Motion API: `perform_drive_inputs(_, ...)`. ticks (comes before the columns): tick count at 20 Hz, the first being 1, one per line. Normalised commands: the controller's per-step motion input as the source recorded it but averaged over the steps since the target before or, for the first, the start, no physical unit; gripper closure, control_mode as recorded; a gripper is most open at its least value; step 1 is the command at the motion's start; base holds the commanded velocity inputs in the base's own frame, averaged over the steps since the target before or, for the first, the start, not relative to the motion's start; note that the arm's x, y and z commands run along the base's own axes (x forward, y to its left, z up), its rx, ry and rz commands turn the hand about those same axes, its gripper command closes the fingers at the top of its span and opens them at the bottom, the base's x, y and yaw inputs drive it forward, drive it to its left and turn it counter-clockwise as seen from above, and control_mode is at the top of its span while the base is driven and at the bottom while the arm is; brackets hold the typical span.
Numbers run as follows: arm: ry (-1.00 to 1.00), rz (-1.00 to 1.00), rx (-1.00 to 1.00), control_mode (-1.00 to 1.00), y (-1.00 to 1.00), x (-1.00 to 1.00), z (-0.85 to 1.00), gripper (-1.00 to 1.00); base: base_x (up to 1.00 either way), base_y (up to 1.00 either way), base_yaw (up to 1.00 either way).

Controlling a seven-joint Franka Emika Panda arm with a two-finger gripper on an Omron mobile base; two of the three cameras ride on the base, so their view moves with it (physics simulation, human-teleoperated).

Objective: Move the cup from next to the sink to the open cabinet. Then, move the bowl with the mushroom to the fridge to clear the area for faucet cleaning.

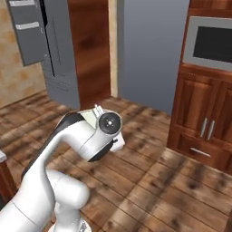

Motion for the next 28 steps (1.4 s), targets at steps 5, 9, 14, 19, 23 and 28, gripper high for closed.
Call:
perform_drive_inputs(5, 0.00, 0.00, 0.00, 1.00, 0.00, 0.00, 0.00, 1.00, 1.00, -0.02, -0.04)
perform_drive_inputs(9, 0.00, 0.00, 0.00, 1.00, 0.00, 0.00, 0.00, 1.00, 1.00, -0.01, 0.12)
perform_drive_inputs(14, 0.00, 0.00, 0.00, 1.00, 0.00, 0.00, 0.00, 1.00, 1.00, 0.01, 0.34)
perform_drive_inputs(19, 0.00, 0.00, 0.00, 1.00, 0.00, 0.00, 0.00, 1.00, 1.00, 0.12, 0.43)
perform_drive_inputs(23, 0.00, 0.00, 0.00, 1.00, 0.00, 0.00, 0.00, 1.00, 1.00, 0.28, 0.41)
perform_drive_inputs(28, 0.00, 0.00, 0.00, 1.00, 0.00, 0.00, 0.00, 1.00, 1.00, 0.65, 0.34)
